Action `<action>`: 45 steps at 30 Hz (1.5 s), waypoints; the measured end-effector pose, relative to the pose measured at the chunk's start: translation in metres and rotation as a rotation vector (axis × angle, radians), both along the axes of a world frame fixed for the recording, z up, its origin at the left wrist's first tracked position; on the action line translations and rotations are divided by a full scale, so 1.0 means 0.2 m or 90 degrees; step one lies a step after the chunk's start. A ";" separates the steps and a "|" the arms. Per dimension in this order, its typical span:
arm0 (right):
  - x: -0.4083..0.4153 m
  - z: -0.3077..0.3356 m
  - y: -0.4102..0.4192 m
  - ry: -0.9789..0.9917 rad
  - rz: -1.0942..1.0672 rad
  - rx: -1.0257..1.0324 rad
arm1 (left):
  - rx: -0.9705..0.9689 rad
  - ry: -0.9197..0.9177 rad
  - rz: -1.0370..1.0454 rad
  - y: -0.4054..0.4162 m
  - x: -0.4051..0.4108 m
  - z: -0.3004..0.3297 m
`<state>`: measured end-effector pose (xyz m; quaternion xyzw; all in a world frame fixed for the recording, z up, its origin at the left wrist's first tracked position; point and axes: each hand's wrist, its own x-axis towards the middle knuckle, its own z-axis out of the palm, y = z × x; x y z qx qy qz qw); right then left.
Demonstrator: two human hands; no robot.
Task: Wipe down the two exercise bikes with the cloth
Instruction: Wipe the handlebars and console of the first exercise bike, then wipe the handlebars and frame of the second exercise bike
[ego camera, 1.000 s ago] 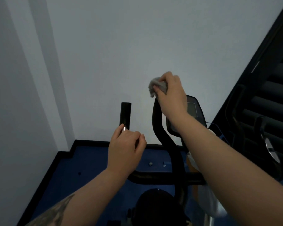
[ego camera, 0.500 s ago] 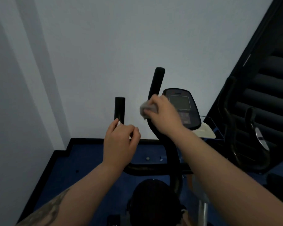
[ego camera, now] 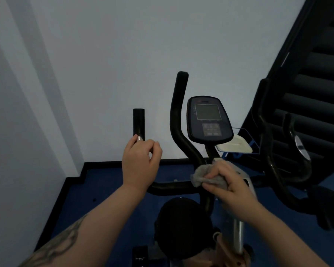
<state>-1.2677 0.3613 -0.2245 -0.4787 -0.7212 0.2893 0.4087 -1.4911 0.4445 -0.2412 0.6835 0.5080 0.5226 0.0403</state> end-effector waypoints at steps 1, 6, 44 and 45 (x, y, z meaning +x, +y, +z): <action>0.00 -0.02 -0.04 0.012 -0.017 -0.008 | -0.004 -0.008 -0.001 0.00 0.00 0.00; -0.09 0.00 -0.18 0.040 -0.117 -0.079 | -0.036 -0.082 -0.050 -0.01 -0.01 0.01; -1.55 -0.13 -0.60 0.000 -0.165 -0.244 | -0.458 -0.240 -0.337 -0.64 -1.55 -0.07; -1.55 -0.13 -0.60 -0.025 -0.154 -0.243 | -0.448 -0.256 -0.337 -0.64 -1.57 -0.06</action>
